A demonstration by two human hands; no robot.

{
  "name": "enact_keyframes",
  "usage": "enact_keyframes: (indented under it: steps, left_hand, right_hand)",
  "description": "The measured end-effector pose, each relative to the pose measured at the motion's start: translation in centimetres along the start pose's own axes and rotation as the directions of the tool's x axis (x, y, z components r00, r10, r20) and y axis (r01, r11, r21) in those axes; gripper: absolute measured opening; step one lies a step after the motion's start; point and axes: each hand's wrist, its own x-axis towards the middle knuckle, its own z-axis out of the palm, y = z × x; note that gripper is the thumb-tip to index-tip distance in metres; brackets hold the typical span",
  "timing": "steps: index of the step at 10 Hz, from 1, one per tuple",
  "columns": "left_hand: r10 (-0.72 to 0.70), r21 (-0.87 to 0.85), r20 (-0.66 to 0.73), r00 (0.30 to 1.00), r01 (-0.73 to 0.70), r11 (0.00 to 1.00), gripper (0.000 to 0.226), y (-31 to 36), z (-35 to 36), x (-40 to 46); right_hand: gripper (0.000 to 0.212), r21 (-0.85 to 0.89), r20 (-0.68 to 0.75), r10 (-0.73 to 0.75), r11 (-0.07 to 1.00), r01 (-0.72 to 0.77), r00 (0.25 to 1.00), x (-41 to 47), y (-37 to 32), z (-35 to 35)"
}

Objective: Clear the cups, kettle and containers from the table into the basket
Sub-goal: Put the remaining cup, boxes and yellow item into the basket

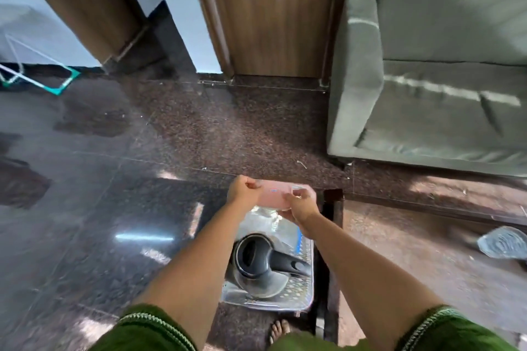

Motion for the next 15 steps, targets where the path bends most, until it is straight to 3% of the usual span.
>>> enact_keyframes:
  steps: [1, 2, 3, 4, 6, 7, 8, 9, 10, 11, 12, 13, 14, 15]
  left_hand:
    - [-0.025, -0.093, 0.076, 0.997, 0.032, 0.995, 0.031, -3.3, -1.1, 1.7]
    - [-0.065, -0.216, 0.134, 0.989, 0.093, 0.972, 0.041, -6.8, -1.2, 2.7]
    - [-0.102, -0.233, 0.205, 0.973, 0.150, 0.961, 0.052, -9.8, -0.3, 3.6]
    - [-0.158, -0.127, 0.234, 0.959, 0.191, 0.973, 0.057, -11.8, 0.3, 4.1]
    - [-0.169, 0.080, 0.407, 0.898, 0.150, 0.985, 0.063, -15.2, 1.2, 6.7]
    - [-0.188, 0.150, 0.449, 0.874, 0.133, 0.980, 0.058, -16.2, 1.5, 7.9]
    - [-0.133, 0.088, 0.551, 0.824, 0.101, 0.991, 0.033, -13.2, 0.3, 6.3]
    - [-0.198, 0.024, 0.554, 0.809, 0.222, 0.975, 0.068, -14.3, 1.8, 7.2]
    - [-0.262, 0.176, 0.531, 0.806, 0.197, 0.964, 0.091, -17.4, 4.5, 9.0]
    - [-0.195, 0.358, 0.524, 0.829, -0.007, 0.934, 0.080, -14.7, 2.8, 7.4]
    - [-0.184, 0.363, 0.444, 0.877, 0.012, 0.932, 0.077, -14.9, 2.7, 7.9]
    - [-0.186, 0.411, 0.385, 0.904, 0.012, 0.912, 0.066, -13.0, 1.8, 7.4]
    - [-0.167, 0.486, 0.310, 0.936, -0.005, 0.874, 0.043, -9.7, 1.0, 6.5]
    - [-0.087, 0.460, 0.269, 0.959, -0.049, 0.887, 0.037, -5.9, 1.7, 5.0]
  right_hand:
    - [0.011, -0.155, -0.026, 0.018, 0.988, -0.022, 1.000, 1.1, 1.6, 2.4]
    - [0.020, -0.480, -0.075, -0.028, 0.877, -0.011, 0.997, 2.6, 3.5, 3.3]
    - [0.026, -0.680, -0.056, -0.035, 0.733, -0.013, 0.998, 4.1, 4.3, 4.2]
    - [0.030, -0.833, -0.006, -0.051, 0.553, 0.023, 0.999, 5.2, 5.0, 5.1]
    - [0.024, -0.913, 0.000, -0.026, 0.408, 0.010, 1.000, 7.6, 6.5, 5.5]
    - [0.021, -0.919, 0.016, 0.072, 0.394, -0.014, 0.997, 8.8, 7.5, 5.4]
    - [0.027, -0.923, 0.076, 0.170, 0.384, 0.005, 0.983, 10.0, 8.2, 5.2]
    - [0.021, -0.854, 0.093, 0.272, 0.517, -0.064, 0.958, 10.7, 8.3, 5.0]
    - [0.030, -0.718, 0.064, 0.352, 0.666, -0.202, 0.934, 10.4, 8.0, 4.7]
    - [0.033, -0.770, 0.109, 0.348, 0.622, -0.143, 0.931, 10.2, 7.8, 4.5]
    - [0.041, -0.847, 0.073, 0.320, 0.519, -0.110, 0.945, 9.1, 6.8, 4.7]
    - [0.039, -0.855, 0.044, 0.288, 0.506, -0.113, 0.957, 8.0, 6.0, 3.5]
    - [0.033, -0.795, -0.016, 0.193, 0.593, -0.130, 0.981, 7.2, 4.9, 1.1]
    - [0.029, -0.747, -0.096, 0.113, 0.649, -0.147, 0.989, 4.7, 2.9, -1.9]
